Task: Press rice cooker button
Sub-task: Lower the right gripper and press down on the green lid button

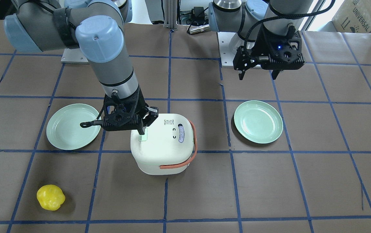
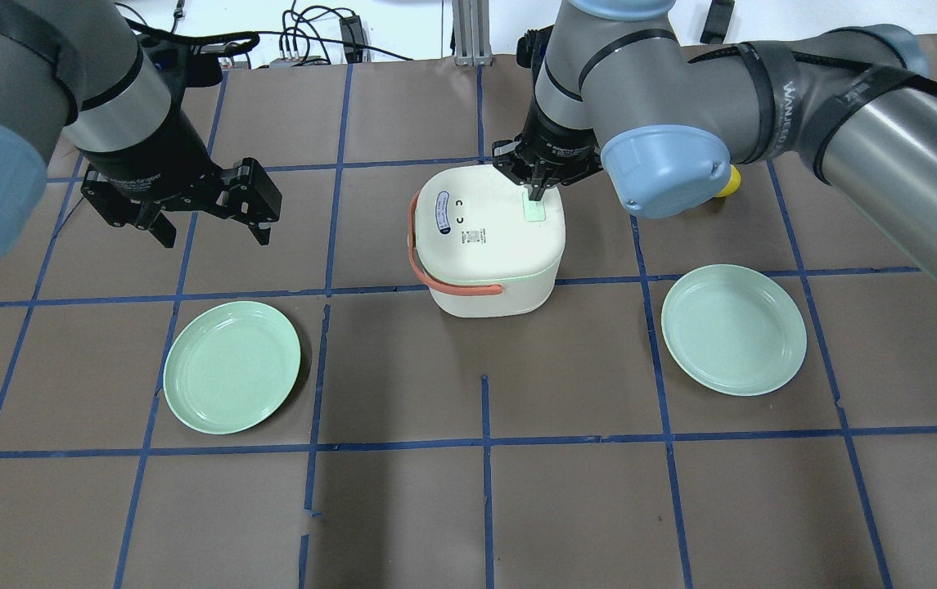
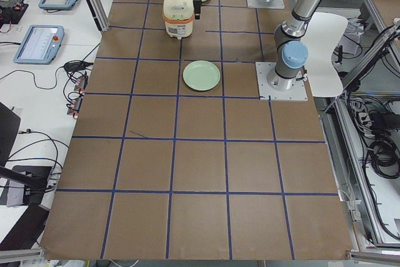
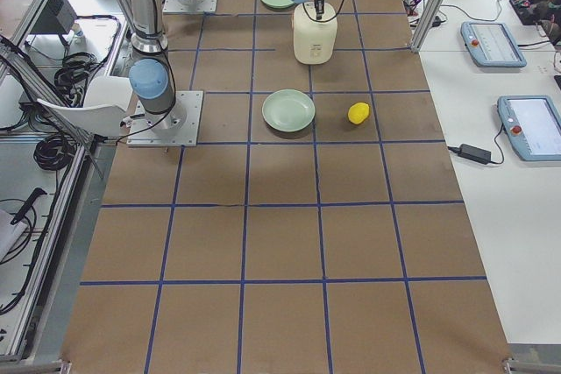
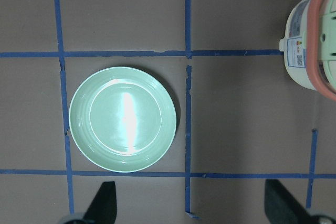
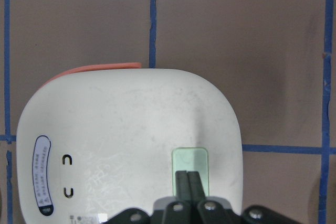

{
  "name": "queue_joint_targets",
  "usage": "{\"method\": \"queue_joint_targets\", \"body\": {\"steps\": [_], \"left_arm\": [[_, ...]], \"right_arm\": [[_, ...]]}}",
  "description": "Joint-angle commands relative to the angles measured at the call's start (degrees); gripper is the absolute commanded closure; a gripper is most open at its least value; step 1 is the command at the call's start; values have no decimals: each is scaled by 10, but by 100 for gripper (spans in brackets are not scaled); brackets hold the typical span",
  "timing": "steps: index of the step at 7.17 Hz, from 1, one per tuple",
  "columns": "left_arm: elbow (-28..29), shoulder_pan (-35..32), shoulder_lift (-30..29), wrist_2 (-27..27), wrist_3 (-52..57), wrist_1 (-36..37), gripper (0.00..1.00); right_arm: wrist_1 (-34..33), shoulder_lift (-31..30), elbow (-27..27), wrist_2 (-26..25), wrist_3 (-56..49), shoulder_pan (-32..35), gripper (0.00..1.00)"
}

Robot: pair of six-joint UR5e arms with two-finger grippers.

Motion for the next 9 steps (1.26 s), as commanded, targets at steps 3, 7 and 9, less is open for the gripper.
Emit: {"method": "queue_joint_targets", "body": {"steps": [3, 7, 9], "left_arm": [[0, 0, 0, 0, 0, 0, 0], [0, 0, 0, 0, 0, 0, 0], [0, 0, 0, 0, 0, 0, 0]], "right_arm": [[-32, 0, 22, 2, 0, 0, 93], [-37, 1, 26, 2, -1, 1, 93], [-60, 0, 43, 2, 0, 1, 93]]}}
